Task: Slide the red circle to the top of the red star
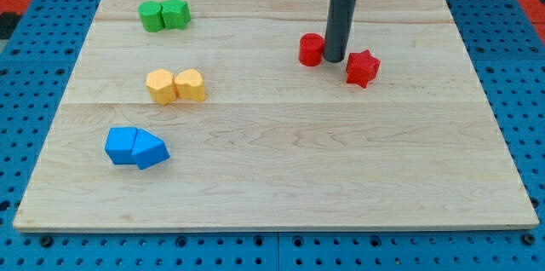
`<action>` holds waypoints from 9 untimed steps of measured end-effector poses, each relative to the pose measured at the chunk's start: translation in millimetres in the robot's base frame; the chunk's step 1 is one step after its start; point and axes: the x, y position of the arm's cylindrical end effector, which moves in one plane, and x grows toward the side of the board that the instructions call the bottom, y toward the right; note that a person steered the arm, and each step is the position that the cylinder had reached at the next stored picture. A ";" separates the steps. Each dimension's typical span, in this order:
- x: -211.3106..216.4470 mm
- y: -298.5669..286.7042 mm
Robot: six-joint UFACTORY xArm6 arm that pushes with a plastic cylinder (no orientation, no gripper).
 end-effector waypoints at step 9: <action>-21.1 -22.4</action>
